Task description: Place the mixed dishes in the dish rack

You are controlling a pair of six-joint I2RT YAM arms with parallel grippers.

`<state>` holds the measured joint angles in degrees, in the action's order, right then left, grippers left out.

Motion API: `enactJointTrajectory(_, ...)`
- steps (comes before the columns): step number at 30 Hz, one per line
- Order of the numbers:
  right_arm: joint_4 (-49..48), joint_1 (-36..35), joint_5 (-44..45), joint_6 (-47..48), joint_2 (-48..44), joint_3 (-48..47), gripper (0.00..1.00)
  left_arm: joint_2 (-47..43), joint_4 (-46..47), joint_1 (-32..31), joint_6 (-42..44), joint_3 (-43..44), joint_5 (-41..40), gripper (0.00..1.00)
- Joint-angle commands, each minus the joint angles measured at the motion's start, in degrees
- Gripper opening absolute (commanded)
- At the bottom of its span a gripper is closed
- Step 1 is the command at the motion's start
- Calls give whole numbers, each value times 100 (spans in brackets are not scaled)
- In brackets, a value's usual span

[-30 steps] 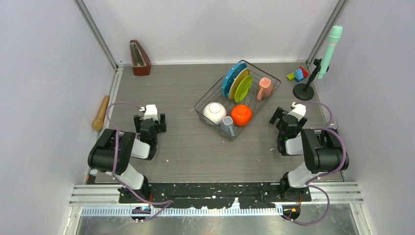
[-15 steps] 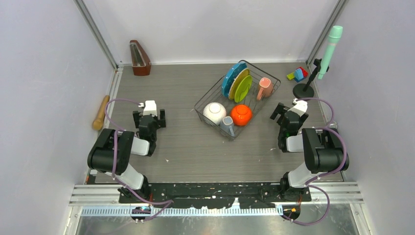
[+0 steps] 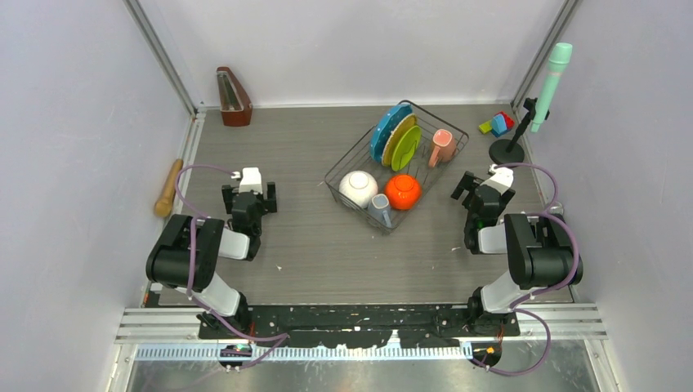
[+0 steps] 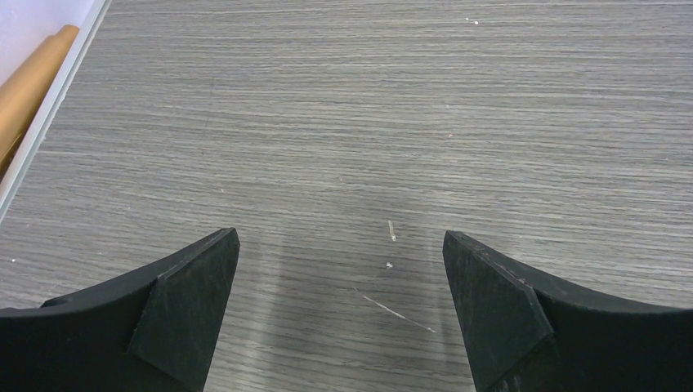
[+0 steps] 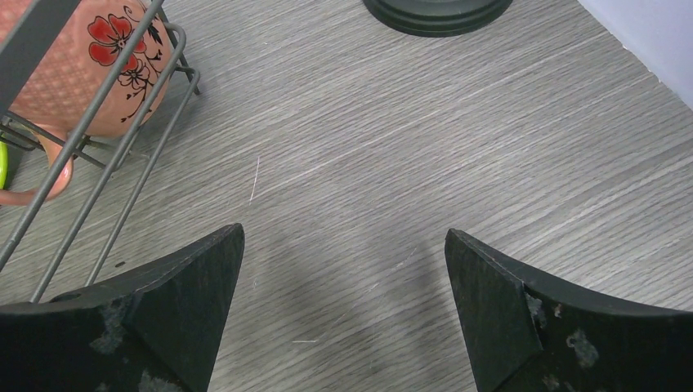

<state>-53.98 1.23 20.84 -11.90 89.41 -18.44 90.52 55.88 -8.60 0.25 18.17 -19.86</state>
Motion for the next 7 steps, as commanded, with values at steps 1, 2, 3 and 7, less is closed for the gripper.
enactJointTrajectory(1,-236,8,15,84,-46,-87,100,-128,257,34,9,99,-9,100)
enactJointTrajectory(2,-232,8,12,81,-46,-83,100,-123,257,33,5,99,-9,100)
enactJointTrajectory(3,-235,13,9,86,-46,-82,100,-122,250,34,5,99,-12,100)
enactJointTrajectory(7,-236,8,8,87,-46,-86,100,-128,182,43,8,126,19,100)
